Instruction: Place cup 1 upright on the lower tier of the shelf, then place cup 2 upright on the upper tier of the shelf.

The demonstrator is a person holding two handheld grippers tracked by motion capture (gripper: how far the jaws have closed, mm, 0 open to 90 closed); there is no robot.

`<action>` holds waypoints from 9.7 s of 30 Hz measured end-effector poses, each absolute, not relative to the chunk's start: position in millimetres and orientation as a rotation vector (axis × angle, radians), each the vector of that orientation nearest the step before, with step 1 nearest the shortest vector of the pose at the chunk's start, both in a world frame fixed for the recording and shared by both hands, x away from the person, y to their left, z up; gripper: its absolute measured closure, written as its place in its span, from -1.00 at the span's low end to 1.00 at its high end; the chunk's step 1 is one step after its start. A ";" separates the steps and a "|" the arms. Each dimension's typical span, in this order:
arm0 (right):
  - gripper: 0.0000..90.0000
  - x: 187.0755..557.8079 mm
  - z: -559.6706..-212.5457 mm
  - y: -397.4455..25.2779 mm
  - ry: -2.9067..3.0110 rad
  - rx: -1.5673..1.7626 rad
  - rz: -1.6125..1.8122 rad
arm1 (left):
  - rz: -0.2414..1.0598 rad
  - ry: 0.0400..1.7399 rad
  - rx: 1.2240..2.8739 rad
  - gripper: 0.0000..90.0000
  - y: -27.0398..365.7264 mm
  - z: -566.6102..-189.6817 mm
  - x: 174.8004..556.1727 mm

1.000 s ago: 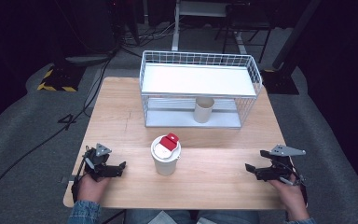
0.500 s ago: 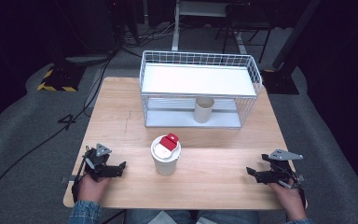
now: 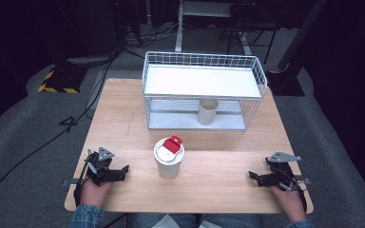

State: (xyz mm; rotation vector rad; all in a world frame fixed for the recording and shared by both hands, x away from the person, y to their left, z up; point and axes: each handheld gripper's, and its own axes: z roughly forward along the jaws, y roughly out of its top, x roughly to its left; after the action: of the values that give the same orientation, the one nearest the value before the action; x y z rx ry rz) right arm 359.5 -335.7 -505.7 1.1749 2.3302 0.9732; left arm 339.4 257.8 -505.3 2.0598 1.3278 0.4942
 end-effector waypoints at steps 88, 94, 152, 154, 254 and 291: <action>-1.00 363.4 -506.0 -332.6 2.320 1.196 0.962 | 0.348 0.820 1.829 -0.99 130.0 -477.5 328.6; -0.99 363.0 -506.0 -332.4 2.316 1.198 0.961 | 0.326 0.819 1.807 -0.91 125.1 -481.3 333.0; -0.99 361.8 -506.0 -330.9 2.299 1.218 0.954 | 0.385 0.779 1.807 -0.69 128.7 -437.9 322.5; -0.99 361.8 -506.0 -330.9 2.299 1.218 0.954 | 0.382 0.777 1.809 -0.69 130.0 -434.1 323.8; -0.99 364.0 -506.0 -327.3 2.323 1.190 0.963 | 0.522 0.784 1.703 -0.69 68.3 -250.7 482.3; -0.99 364.8 -506.0 -325.6 2.313 1.200 0.962 | 0.550 0.927 1.654 -0.69 37.6 -274.1 556.0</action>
State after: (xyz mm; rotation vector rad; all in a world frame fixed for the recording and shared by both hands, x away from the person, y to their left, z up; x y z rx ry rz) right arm 364.8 -325.6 -506.0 1.2002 2.3133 0.9617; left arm 556.0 37.6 -274.1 1.6535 0.9274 0.5502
